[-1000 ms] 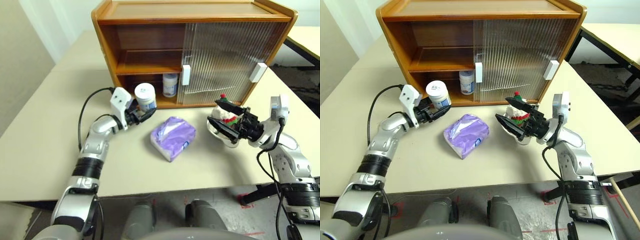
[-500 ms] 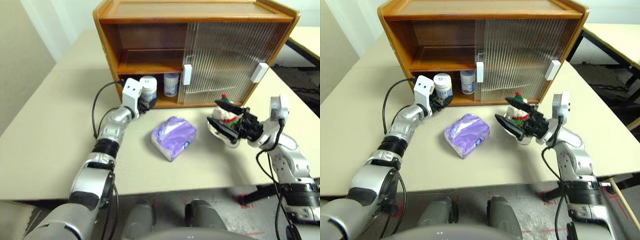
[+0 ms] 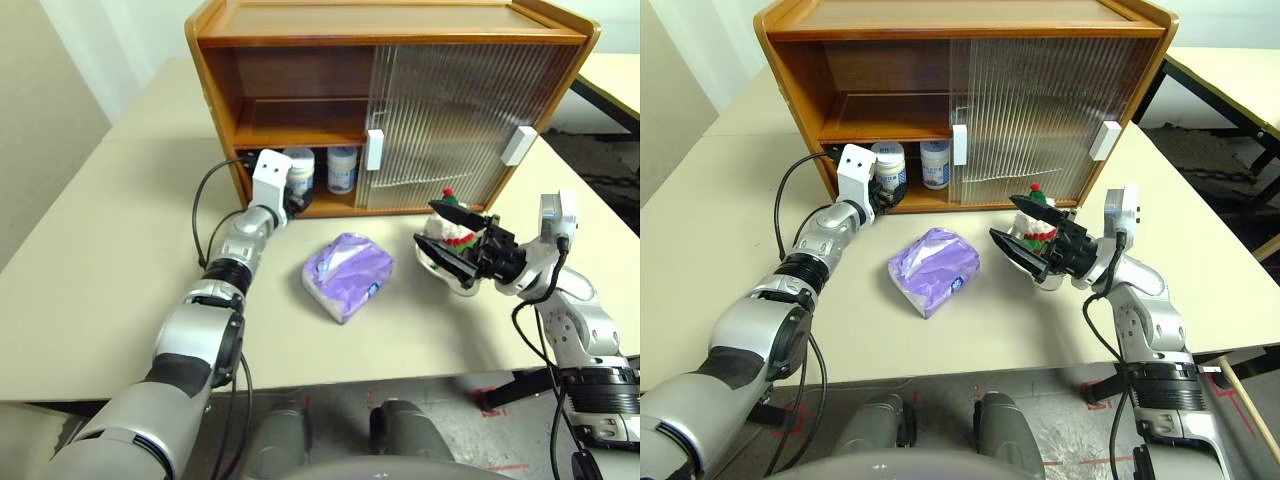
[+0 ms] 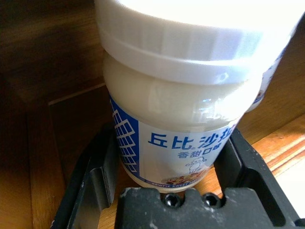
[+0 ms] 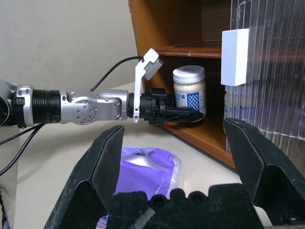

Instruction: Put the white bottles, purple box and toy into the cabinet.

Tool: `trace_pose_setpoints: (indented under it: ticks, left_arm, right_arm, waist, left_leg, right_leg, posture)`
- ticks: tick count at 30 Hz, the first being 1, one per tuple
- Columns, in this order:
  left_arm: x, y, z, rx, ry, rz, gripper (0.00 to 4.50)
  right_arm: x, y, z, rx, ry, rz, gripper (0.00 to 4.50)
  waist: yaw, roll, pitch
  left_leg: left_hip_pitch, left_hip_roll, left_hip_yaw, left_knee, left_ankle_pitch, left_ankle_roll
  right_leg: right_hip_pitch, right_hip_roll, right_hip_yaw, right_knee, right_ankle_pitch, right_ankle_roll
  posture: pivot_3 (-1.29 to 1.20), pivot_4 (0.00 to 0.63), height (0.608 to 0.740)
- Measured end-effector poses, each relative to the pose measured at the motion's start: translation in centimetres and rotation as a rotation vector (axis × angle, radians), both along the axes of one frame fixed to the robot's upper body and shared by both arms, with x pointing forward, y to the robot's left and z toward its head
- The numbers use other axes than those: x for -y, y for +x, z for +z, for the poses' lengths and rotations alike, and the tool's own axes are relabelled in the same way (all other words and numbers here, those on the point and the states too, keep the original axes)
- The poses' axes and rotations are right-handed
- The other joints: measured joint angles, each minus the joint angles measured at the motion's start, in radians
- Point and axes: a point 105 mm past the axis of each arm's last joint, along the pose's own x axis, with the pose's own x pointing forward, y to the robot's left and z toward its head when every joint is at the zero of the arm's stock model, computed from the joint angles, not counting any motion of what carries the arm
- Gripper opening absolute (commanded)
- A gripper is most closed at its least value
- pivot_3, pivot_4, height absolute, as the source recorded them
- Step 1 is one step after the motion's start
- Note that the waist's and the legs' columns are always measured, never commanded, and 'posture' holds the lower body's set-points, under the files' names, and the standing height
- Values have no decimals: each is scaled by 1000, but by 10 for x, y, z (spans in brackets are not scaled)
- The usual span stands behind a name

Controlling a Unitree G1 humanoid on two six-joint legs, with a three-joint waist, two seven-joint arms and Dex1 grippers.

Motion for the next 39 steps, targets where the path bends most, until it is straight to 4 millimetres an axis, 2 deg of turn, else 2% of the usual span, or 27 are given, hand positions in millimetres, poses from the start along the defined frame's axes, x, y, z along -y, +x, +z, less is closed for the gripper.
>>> trace_pose_setpoints:
  ticks: [4,19,23,39]
  left_arm:
    - [-4,-1,-7,-19,-1,38,3127]
    - [-11,2,-9,-37,-7,93,3127]
    - [-11,3,-8,-38,-17,95,4476]
    - [-9,1,-3,-28,-59,49,4476]
  right_arm:
    - [0,0,0,0,-3,1,4500]
    - [6,-2,-1,-8,-33,-6,4500]
    - [4,-2,1,-3,-33,-3,4500]
    - [1,0,2,0,-13,1,4500]
  waist:
    - [0,0,0]
    - [-7,0,0]
    - [-8,0,0]
    - [-11,0,0]
  left_leg:
    - [0,0,0,0,0,0]
    - [1,0,0,0,-2,-4]
    - [2,0,0,0,-2,-4]
    - [2,0,0,0,-2,-4]
  right_leg:
    - [0,0,0,0,0,0]
    - [0,2,0,1,1,-1]
    - [0,2,1,1,1,-1]
    - [0,2,1,1,2,-1]
  posture:
    - [26,0,740]
    - [16,0,740]
    - [21,0,740]
    - [42,0,740]
